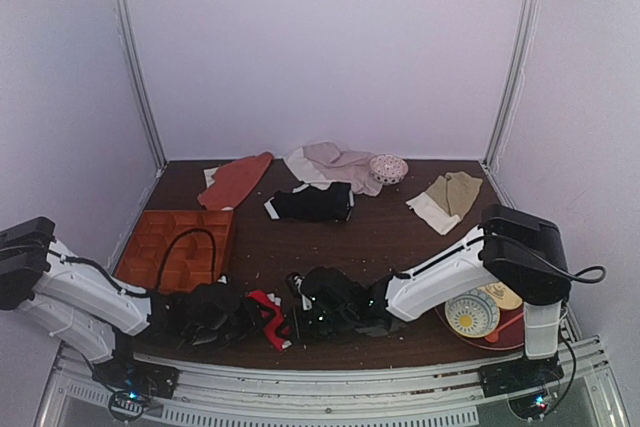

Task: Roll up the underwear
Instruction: Pick up the underwear from the center of the board, then place the underwear in the storage box.

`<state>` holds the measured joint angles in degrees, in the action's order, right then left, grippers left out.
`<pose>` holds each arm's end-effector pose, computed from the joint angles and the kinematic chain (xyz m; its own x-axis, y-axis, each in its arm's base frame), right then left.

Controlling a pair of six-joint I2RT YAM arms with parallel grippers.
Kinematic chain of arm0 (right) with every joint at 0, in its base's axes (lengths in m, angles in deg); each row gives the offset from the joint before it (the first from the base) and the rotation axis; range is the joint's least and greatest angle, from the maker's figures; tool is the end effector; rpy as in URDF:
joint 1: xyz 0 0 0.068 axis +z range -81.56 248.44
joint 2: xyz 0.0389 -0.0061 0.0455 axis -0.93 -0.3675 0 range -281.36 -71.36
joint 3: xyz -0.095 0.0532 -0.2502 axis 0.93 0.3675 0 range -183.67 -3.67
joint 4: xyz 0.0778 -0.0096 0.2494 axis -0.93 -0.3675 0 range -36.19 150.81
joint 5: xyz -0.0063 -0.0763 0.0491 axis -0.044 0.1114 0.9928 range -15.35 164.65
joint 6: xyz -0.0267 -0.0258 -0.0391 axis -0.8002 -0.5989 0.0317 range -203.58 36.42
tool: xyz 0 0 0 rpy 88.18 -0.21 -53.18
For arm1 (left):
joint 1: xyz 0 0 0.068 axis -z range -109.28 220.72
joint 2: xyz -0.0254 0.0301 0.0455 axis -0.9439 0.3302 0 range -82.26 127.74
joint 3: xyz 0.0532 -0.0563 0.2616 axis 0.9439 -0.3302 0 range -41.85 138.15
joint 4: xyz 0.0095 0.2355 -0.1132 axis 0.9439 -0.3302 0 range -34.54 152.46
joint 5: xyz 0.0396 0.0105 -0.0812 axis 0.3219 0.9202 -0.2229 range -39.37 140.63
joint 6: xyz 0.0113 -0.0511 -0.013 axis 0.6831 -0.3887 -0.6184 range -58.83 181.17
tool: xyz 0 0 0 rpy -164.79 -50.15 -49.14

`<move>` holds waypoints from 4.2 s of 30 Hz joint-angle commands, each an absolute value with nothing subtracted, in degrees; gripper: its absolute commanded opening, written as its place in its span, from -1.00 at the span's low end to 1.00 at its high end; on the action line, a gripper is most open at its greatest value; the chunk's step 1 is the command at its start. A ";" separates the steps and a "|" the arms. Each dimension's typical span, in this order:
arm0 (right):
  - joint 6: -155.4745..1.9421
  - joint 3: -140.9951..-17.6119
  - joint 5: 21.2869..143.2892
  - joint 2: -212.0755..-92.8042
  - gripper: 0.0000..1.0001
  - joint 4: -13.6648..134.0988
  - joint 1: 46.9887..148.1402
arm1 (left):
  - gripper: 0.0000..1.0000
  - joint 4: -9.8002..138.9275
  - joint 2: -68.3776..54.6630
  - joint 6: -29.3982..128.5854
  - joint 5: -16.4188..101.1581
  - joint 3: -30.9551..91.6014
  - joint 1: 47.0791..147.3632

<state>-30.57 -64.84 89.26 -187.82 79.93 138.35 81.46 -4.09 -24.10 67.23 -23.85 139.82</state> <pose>0.1337 0.3919 0.1186 -0.9037 -0.2209 -0.3668 -0.4271 0.5275 0.7344 0.0884 -0.2030 0.1179 -0.8352 -0.4902 -0.2494 -0.1666 0.6577 -0.7347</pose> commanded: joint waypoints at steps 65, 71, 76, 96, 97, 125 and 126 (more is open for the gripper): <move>-34.76 -43.91 94.02 -172.86 -0.17 72.00 130.65 | -1.00 66.31 -16.66 -13.68 64.37 -15.55 136.20; -37.78 -46.86 94.49 -172.83 -0.16 66.89 128.03 | -1.00 51.16 -26.95 -7.33 59.97 -10.93 131.24; -40.65 -51.84 95.24 -174.86 -0.15 62.13 127.34 | -1.00 39.18 -35.27 1.97 52.18 -7.76 124.64; -47.54 -64.85 100.40 -178.21 -0.15 50.44 123.20 | -1.00 21.14 -25.52 34.78 27.87 1.62 98.74; -47.67 -64.92 100.73 -178.25 -0.15 50.35 123.04 | -1.00 21.94 -24.01 36.35 26.06 2.07 97.09; -49.74 -62.83 104.26 -178.24 -0.15 51.85 119.03 | -1.00 29.48 -4.15 44.27 14.12 7.54 82.78; -49.63 -62.70 104.31 -178.21 -0.15 51.92 118.99 | -1.00 28.25 -3.48 44.27 15.77 7.81 82.84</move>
<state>-49.15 -63.98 103.64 -177.59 51.75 119.62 27.28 -4.97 44.07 14.49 7.85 83.19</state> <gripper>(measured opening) 0.425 0.188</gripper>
